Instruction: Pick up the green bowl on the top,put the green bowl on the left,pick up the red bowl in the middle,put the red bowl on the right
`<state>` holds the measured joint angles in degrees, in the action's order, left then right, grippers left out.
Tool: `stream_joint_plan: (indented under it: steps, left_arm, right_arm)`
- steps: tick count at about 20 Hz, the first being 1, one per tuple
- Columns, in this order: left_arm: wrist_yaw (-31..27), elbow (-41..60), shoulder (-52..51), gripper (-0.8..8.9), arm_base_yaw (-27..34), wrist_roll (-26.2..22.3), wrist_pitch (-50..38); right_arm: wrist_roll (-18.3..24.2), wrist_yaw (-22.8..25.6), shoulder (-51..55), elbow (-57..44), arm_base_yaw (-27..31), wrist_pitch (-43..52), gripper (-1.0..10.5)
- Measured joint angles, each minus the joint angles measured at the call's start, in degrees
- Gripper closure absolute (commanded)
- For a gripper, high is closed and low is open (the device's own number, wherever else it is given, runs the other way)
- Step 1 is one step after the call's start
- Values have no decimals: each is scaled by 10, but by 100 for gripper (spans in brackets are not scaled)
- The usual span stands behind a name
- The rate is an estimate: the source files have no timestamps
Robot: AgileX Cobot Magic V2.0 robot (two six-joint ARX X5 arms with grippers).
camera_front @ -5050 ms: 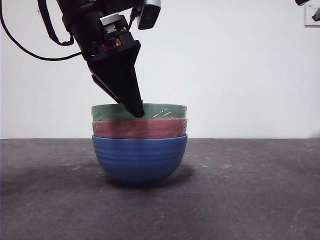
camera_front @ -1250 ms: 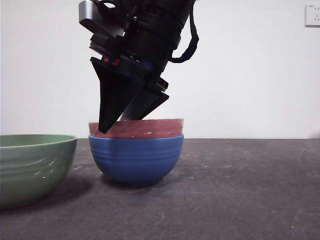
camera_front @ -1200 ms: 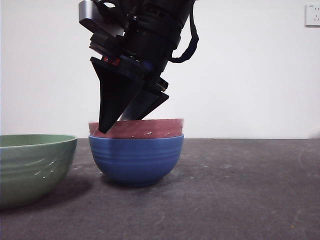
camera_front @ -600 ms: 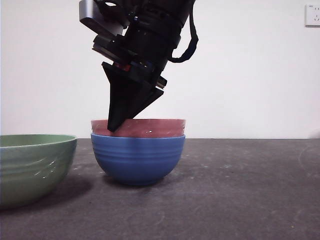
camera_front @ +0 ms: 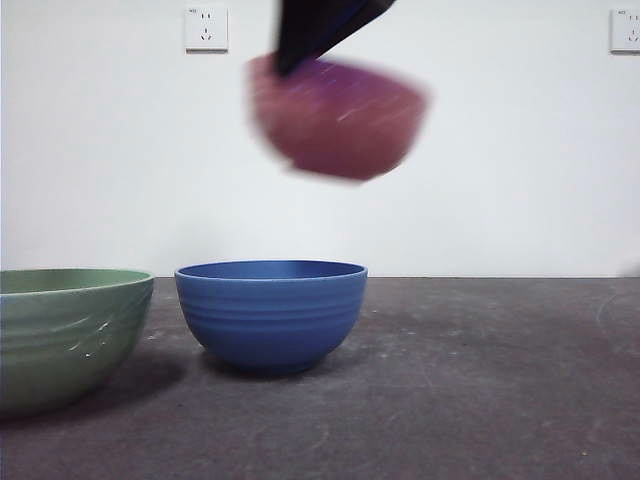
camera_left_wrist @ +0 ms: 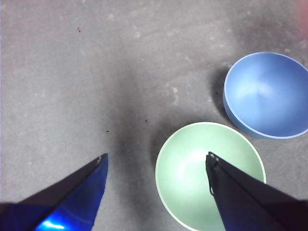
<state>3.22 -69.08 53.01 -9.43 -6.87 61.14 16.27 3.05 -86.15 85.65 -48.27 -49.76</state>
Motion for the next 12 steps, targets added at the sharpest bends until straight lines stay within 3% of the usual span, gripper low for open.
stream_joint_plan:
  steps: [3,5,9,12]
  left_arm:
    - [0,0,0,471,0,0,-2]
    - [0,0,0,471,0,0,-2]
    - [2,0,0,471,0,0,-3]
    - [2,0,0,471,0,1,-3]
  right_arm:
    - [-50,108,61,-4,19,-96,959]
    - [-96,158,101,-49,28,-105,959]
    - [-177,138,155,-205,18,-30,958]
    - [-211,104,149,-302,3,54,958]
